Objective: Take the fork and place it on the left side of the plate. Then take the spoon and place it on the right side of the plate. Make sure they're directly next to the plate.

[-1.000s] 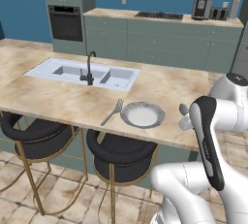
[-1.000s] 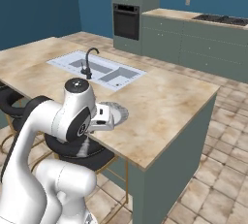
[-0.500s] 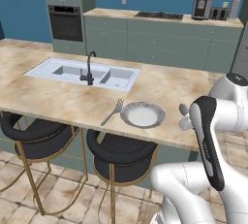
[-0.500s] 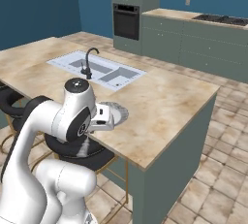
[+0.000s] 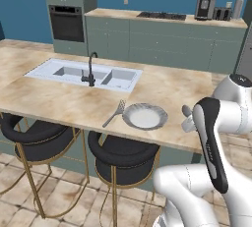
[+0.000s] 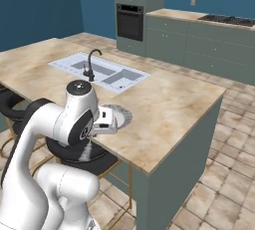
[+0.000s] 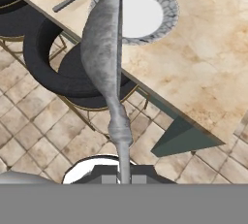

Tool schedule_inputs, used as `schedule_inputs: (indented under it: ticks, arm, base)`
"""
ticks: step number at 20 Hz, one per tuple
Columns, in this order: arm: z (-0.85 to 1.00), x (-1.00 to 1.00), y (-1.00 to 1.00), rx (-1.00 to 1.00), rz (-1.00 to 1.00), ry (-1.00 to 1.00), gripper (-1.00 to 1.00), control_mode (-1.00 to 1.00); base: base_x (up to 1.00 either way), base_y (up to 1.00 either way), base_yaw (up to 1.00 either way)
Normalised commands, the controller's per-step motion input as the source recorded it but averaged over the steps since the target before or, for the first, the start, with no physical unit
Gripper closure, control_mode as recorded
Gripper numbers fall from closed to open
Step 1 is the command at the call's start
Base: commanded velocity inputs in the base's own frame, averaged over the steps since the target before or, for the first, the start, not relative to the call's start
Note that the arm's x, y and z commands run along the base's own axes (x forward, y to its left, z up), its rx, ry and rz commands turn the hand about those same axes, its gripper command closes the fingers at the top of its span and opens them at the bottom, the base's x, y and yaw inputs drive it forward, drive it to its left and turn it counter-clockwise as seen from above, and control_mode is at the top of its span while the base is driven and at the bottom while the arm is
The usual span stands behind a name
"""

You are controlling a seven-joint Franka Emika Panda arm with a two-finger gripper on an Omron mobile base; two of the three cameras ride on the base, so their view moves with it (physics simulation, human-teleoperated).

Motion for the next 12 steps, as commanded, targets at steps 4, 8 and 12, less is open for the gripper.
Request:
schedule_inputs:
  ticks: [4,8,12]
  arm:
    - [0.0,0.06,0.0,0.0,0.0,0.0,1.0,-1.0]
    - [-0.02,0.65,-0.1,-0.01,-0.17,0.03,1.0,-1.0]
    - [-0.1,0.69,-0.27,-0.06,-0.5,0.1,1.0,-1.0]
  base:
    - [0.0,0.0,0.0]
    - [0.0,0.0,0.0]
    - [0.0,0.0,0.0]
